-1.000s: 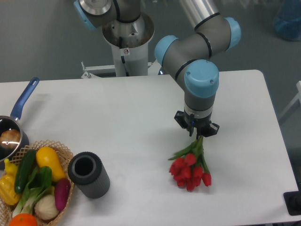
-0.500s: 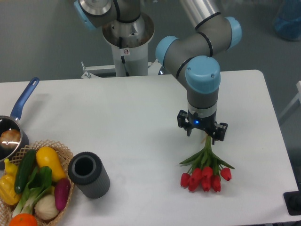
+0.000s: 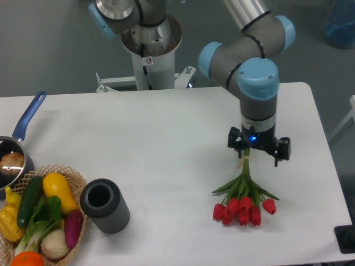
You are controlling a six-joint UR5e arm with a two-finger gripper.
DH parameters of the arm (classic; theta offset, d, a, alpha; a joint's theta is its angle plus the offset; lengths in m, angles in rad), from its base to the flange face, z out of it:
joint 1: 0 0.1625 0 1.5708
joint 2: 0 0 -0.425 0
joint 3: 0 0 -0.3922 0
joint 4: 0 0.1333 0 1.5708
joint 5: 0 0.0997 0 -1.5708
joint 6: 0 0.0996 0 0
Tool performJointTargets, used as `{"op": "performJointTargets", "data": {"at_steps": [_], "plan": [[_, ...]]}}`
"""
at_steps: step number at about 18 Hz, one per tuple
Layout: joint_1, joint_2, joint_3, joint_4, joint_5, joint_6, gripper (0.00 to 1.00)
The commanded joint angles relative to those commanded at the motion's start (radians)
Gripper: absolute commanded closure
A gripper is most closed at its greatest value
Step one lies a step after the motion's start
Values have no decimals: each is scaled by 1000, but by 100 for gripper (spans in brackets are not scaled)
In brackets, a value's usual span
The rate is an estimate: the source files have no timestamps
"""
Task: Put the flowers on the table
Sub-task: 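Raise the open gripper up away from the tulips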
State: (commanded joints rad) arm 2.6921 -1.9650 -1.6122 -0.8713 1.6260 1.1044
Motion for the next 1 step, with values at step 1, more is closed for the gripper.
{"op": "performJointTargets", "data": {"at_steps": [1], "plan": [[2, -6, 0, 0, 0, 3, 0]]}}
